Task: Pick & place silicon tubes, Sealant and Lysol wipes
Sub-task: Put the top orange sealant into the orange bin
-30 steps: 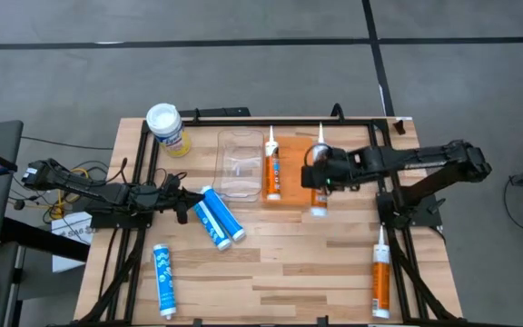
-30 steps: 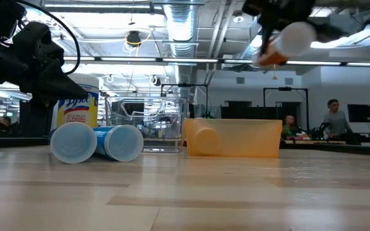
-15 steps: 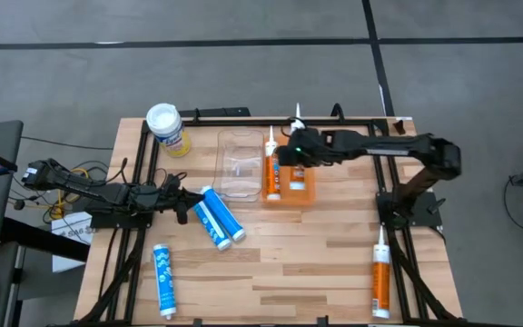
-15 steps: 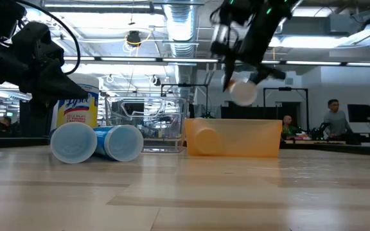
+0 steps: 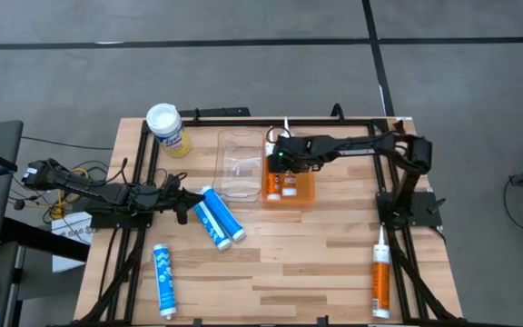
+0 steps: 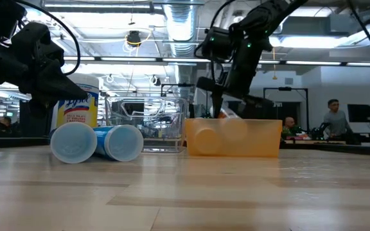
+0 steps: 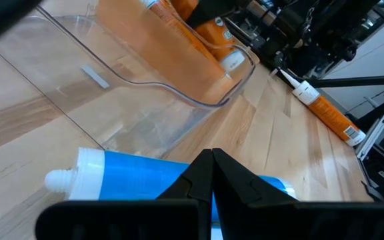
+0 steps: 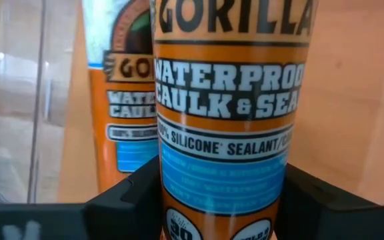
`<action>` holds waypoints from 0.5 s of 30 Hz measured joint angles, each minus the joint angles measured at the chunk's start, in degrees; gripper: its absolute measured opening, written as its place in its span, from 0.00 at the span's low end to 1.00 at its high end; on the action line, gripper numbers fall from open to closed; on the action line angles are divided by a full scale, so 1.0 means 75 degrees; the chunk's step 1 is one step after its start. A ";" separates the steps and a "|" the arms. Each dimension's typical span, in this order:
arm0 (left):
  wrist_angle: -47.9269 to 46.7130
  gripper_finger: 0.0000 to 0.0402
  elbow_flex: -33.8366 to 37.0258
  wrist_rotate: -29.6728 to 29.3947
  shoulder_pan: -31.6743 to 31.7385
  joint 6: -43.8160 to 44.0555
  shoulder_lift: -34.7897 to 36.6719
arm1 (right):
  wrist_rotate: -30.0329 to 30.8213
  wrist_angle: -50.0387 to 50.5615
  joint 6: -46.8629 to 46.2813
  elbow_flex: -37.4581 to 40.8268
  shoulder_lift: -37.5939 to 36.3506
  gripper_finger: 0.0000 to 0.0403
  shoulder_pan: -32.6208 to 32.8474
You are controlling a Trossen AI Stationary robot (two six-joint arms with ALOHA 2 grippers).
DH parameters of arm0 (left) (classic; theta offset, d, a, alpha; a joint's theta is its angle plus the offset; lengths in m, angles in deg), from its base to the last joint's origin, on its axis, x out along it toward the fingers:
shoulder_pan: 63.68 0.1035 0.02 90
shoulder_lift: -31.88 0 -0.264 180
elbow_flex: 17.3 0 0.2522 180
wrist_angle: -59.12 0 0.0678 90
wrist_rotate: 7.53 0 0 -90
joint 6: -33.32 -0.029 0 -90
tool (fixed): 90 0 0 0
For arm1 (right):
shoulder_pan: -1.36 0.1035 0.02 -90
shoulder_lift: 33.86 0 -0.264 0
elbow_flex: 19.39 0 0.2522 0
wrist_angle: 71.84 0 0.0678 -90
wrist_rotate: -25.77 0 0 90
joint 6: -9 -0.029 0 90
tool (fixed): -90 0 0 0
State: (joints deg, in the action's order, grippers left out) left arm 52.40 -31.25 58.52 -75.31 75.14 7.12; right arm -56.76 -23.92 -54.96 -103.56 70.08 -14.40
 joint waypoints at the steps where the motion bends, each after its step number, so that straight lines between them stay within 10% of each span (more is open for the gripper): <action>1: -0.0007 0.00 0.0000 -0.0001 0.0000 0.0000 0.0000 | 0.0003 -0.0087 -0.0003 0.0000 0.0049 0.48 0.0005; 15: -0.0010 0.00 0.0000 -0.0001 -0.0001 -0.0008 0.0000 | 0.0231 -0.0048 0.0141 -0.0003 0.0062 0.51 0.0005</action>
State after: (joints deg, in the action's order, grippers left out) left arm 52.32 -31.25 58.51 -75.32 75.08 7.12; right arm -55.04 -24.28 -53.90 -103.58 70.54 -14.37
